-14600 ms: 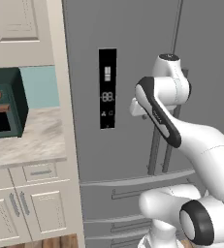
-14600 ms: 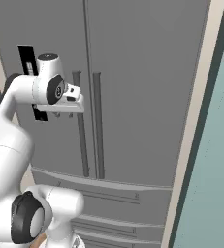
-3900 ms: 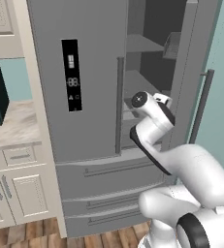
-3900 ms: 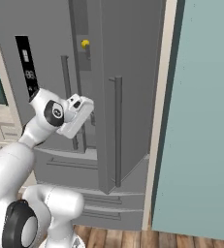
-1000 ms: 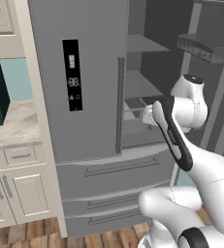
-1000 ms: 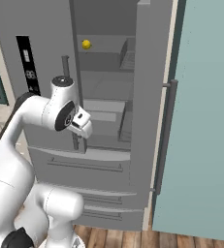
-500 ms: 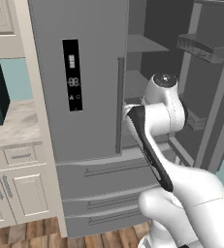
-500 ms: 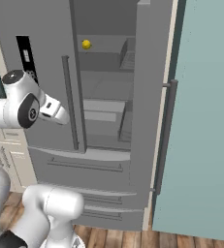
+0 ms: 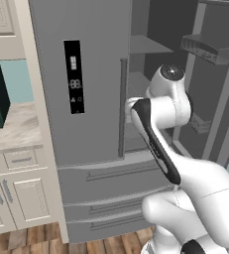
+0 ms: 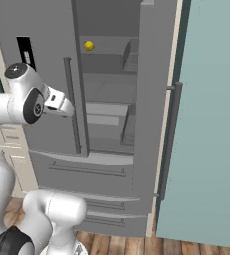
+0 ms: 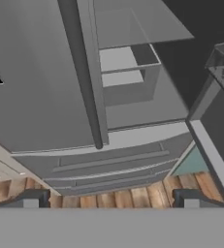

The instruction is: Retrieve a lemon from the fridge and place it on the cutting board with the fish.

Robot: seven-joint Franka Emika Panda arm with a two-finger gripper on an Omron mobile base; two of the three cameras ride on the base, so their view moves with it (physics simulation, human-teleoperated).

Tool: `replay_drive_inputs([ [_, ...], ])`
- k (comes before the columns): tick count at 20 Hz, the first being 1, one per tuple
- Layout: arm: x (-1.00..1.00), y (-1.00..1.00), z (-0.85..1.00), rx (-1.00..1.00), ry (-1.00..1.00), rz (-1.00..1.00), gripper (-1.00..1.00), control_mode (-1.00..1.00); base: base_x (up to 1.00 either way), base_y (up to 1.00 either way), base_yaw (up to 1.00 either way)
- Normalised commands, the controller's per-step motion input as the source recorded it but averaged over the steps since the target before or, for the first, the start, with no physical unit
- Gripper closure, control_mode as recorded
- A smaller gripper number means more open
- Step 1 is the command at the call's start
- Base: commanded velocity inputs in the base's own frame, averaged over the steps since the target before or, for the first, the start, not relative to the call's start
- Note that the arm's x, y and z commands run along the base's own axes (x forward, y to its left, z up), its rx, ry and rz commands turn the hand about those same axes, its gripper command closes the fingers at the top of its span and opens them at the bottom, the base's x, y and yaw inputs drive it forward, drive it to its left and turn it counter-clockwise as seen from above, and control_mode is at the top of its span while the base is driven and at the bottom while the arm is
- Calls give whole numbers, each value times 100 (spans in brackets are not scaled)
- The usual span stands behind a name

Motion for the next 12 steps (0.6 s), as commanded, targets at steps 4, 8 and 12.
replay_drive_inputs([
  [4, 40, 10, 0, 0, -2, 2, -100, -100, 0, 0, 0],
  [8, 31, 16, 0, 0, -9, 0, -100, -100, 0, 0, 0],
  [12, 23, 19, 0, 0, -6, 0, -100, -100, 0, 0, 0],
])
